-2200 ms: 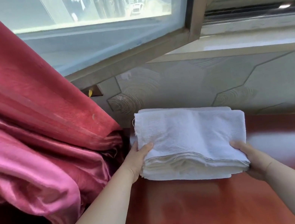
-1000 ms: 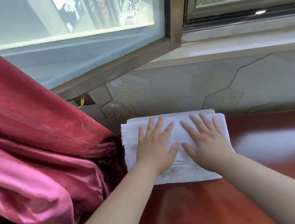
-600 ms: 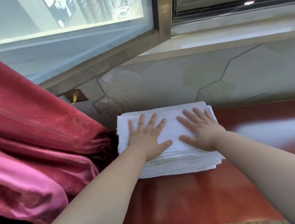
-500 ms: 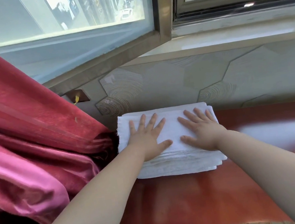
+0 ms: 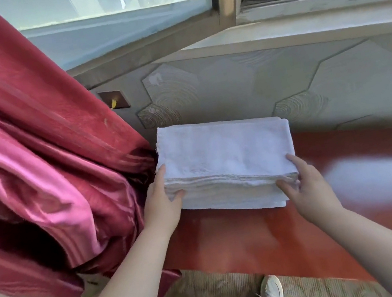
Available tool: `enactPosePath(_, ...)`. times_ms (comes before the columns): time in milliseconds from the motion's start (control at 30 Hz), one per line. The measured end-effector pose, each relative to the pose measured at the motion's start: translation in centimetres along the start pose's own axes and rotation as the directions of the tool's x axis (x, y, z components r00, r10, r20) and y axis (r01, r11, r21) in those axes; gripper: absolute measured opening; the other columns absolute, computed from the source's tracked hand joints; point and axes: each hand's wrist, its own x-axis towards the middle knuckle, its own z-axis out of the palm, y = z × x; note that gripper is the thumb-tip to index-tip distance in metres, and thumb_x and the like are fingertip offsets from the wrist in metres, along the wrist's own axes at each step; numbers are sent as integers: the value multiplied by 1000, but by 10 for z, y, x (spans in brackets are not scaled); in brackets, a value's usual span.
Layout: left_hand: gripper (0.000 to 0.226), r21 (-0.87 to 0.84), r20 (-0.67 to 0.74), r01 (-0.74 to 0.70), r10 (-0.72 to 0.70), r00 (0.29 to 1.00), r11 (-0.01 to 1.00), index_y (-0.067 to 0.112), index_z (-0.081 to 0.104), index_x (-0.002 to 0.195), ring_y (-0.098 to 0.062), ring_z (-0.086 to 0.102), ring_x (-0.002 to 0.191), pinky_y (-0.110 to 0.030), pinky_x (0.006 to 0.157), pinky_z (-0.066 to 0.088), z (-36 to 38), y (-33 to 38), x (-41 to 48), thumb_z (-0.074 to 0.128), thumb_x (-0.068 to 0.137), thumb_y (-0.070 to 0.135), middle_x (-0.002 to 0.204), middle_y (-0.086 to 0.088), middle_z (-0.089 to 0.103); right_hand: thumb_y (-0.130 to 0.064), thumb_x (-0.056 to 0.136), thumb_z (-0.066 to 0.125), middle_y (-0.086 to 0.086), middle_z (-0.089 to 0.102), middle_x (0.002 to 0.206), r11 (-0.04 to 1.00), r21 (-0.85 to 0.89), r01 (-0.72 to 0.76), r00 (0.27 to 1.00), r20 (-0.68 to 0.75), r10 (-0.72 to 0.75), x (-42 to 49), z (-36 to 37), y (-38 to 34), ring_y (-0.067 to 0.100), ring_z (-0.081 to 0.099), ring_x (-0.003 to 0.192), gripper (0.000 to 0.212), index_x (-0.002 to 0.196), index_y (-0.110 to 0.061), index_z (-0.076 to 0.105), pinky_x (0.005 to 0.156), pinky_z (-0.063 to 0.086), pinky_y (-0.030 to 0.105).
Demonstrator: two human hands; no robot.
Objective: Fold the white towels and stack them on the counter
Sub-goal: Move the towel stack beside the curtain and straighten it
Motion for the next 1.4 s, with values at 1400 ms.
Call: enactPosePath(1400,13,376,-660,-702,706,256,605,6,71,102,-28,62,96,-39,85,51,76,-93,32,64,91,5,106,-10,62,-29,88,58,10,56,111,771,-532,352,358,-684,-635,-2,91,58,37,53,101,23,109,-20,63,87,43,50)
